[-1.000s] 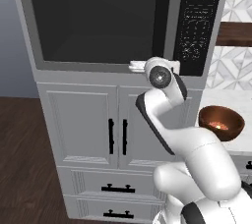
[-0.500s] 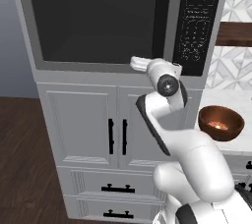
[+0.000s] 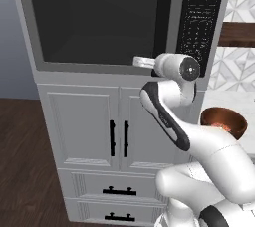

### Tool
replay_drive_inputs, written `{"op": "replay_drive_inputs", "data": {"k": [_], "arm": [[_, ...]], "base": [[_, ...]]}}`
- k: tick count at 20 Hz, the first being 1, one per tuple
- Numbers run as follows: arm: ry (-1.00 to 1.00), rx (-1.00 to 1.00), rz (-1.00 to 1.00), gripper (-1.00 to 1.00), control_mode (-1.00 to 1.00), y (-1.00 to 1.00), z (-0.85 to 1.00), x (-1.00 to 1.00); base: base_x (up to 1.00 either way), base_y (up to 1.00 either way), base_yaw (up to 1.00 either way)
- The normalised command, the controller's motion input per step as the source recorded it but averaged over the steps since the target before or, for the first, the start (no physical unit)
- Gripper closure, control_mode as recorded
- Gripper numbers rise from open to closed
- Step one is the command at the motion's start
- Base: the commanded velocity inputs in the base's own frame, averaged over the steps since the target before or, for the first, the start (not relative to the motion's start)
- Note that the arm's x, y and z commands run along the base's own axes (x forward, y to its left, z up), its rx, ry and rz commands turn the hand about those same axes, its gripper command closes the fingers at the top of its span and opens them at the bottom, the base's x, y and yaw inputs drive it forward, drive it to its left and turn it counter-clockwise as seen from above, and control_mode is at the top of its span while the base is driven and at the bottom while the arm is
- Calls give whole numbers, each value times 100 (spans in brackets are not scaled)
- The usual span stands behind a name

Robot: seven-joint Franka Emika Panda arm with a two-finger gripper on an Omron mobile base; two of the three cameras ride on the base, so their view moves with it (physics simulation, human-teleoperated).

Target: Open the microwave, place the bowl with waffle inside the microwave, then close the microwave door and turn it on.

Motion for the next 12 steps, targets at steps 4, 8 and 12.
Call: {"op": "replay_drive_inputs", "data": {"k": [4,8,12], "arm": [[20,-15,13,100,-100,100,-37,0],[16,-18,14,100,-100,100,-48,-3],[9,-22,9,100,-100,100,-53,-25]], "base": [[0,0,0],[0,0,0],[0,0,0]]}}
